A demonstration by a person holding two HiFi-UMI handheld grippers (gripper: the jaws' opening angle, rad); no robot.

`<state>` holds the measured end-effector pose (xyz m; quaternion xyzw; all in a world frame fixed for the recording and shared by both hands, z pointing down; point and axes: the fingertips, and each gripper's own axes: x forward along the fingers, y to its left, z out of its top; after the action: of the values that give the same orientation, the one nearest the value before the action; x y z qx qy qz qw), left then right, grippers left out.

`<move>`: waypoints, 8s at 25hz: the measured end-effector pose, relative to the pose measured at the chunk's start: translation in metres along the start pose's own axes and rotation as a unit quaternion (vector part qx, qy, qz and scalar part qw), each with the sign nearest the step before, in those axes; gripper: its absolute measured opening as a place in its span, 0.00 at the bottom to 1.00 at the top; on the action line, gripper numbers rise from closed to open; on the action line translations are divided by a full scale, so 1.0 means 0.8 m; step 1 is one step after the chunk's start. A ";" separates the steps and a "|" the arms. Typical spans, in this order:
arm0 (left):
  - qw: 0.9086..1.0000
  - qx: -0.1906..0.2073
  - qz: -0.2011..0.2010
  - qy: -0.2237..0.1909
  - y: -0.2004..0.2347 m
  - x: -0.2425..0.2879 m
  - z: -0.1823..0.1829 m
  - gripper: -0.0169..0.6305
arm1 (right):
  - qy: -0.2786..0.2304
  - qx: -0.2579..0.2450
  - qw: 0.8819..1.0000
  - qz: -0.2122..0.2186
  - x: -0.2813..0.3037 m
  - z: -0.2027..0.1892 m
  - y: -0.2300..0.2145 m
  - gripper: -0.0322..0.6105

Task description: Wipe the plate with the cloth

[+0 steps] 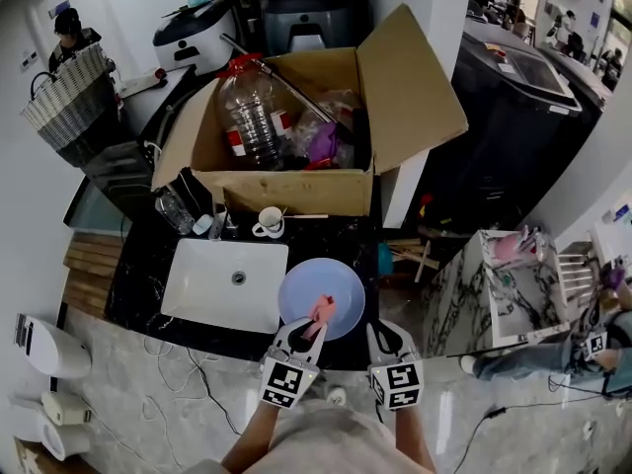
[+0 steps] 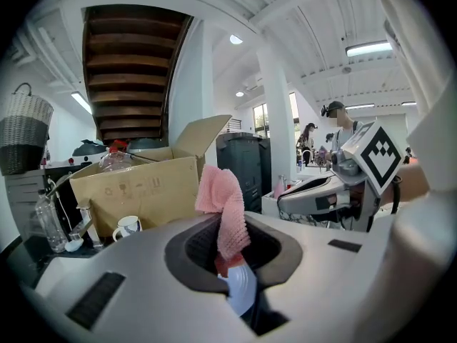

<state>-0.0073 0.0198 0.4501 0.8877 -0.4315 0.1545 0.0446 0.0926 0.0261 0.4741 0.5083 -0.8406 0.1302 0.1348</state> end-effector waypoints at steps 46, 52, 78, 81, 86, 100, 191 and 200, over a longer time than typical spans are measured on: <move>0.971 0.004 -0.142 0.194 0.113 0.187 -0.135 0.08 | 0.147 0.015 0.984 -0.097 0.173 -0.064 -0.059 0.11; 0.967 0.004 -0.140 0.213 0.098 0.207 -0.148 0.08 | 0.158 0.005 0.985 -0.073 0.194 -0.072 -0.073 0.11; 0.961 -0.011 -0.114 0.251 0.087 0.257 -0.185 0.08 | 0.193 0.029 0.981 -0.024 0.220 -0.111 -0.074 0.12; 0.961 -0.014 -0.111 0.252 0.088 0.257 -0.185 0.08 | 0.195 0.035 0.980 -0.038 0.221 -0.112 -0.078 0.12; 0.961 -0.023 -0.103 0.256 0.092 0.257 -0.186 0.08 | 0.193 0.050 0.978 -0.065 0.219 -0.116 -0.085 0.10; 0.957 -0.032 -0.045 0.284 0.143 0.237 -0.197 0.08 | 0.196 0.045 0.976 -0.086 0.218 -0.120 -0.087 0.09; 0.875 -0.021 -0.155 0.458 0.062 0.078 -0.250 0.08 | 0.179 0.107 0.973 -0.097 0.222 -0.126 -0.085 0.09; 0.869 -0.006 -0.191 0.457 0.028 0.083 -0.249 0.08 | 0.177 0.111 0.973 -0.096 0.222 -0.128 -0.085 0.09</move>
<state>-0.0327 -0.0020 0.6584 0.7827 -0.1858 0.5287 0.2707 0.0833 -0.1133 0.6385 0.5675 -0.7306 0.2969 0.2364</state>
